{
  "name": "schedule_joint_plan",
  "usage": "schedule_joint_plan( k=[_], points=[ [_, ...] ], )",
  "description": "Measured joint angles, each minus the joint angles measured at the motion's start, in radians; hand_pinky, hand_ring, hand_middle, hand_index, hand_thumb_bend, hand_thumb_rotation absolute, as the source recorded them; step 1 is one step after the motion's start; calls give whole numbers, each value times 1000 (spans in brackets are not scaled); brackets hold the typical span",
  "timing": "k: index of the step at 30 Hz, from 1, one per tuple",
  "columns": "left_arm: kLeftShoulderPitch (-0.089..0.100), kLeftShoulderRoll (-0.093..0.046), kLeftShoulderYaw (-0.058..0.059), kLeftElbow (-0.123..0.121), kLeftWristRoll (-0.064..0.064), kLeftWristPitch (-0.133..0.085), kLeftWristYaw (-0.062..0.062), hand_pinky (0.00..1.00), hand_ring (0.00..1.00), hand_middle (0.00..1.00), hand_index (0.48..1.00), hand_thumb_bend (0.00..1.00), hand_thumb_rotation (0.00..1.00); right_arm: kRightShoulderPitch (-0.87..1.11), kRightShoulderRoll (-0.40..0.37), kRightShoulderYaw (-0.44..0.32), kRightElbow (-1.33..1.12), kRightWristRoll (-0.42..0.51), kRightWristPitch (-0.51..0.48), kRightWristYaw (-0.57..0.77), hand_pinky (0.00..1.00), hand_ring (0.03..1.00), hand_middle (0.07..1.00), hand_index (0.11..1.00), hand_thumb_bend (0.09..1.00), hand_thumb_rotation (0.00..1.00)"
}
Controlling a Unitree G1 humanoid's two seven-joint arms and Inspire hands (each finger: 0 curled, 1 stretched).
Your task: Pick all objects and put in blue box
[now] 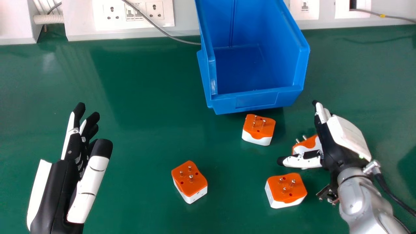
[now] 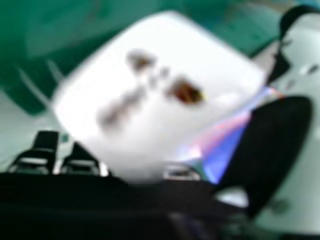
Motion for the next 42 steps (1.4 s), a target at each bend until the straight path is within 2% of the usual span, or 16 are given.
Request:
schedule_joint_plan(
  k=[5, 15, 24, 42],
  points=[
    [-9, 2, 1, -1, 0, 5, 0, 932, 962, 961, 1000, 717, 918, -62, -1, 24, 66, -4, 19, -10, 939, 1000, 1000, 996, 677, 294],
    [-10, 4, 3, -13, 0, 8, 0, 927, 961, 960, 1000, 718, 916, -92, -6, 55, 84, -4, 59, -8, 936, 996, 1000, 992, 670, 271],
    [-8, 4, 4, -23, 0, 25, -1, 924, 959, 957, 1000, 714, 915, -77, -18, 55, 60, 7, 47, 5, 936, 994, 1000, 989, 659, 220],
    [-13, 6, 6, -25, 0, 27, -2, 908, 953, 953, 993, 721, 913, -72, -19, 50, 42, 19, 33, 8, 914, 980, 1000, 971, 647, 163]
  ],
)
